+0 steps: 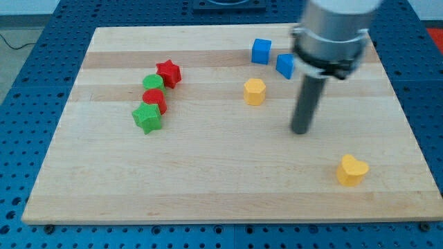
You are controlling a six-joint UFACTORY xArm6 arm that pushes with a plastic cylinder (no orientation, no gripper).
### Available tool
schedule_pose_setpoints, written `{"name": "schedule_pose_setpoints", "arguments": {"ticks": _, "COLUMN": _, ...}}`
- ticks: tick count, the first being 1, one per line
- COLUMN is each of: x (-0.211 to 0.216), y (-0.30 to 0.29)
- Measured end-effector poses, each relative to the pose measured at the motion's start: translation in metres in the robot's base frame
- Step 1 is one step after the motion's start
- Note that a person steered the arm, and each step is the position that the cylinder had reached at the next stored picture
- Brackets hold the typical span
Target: Push the yellow hexagon into yellow heart
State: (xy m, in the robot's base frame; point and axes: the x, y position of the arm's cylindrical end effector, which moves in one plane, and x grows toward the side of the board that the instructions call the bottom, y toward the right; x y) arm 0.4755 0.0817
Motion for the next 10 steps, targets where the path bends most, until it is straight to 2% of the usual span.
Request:
{"name": "schedule_pose_setpoints", "arguments": {"ticks": 1, "x": 0.002, "y": -0.078}}
{"name": "schedule_pose_setpoints", "arguments": {"ticks": 2, "x": -0.038, "y": -0.115}}
{"name": "schedule_pose_setpoints", "arguments": {"ticks": 3, "x": -0.087, "y": -0.115}}
{"name": "schedule_pose_setpoints", "arguments": {"ticks": 4, "x": -0.105, "y": -0.085}}
{"name": "schedule_pose_setpoints", "arguments": {"ticks": 5, "x": -0.094, "y": -0.027}}
{"name": "schedule_pose_setpoints", "arguments": {"ticks": 6, "x": -0.067, "y": -0.008}}
{"name": "schedule_pose_setpoints", "arguments": {"ticks": 8, "x": -0.111, "y": -0.038}}
{"name": "schedule_pose_setpoints", "arguments": {"ticks": 9, "x": -0.087, "y": -0.023}}
{"name": "schedule_pose_setpoints", "arguments": {"ticks": 10, "x": -0.042, "y": 0.019}}
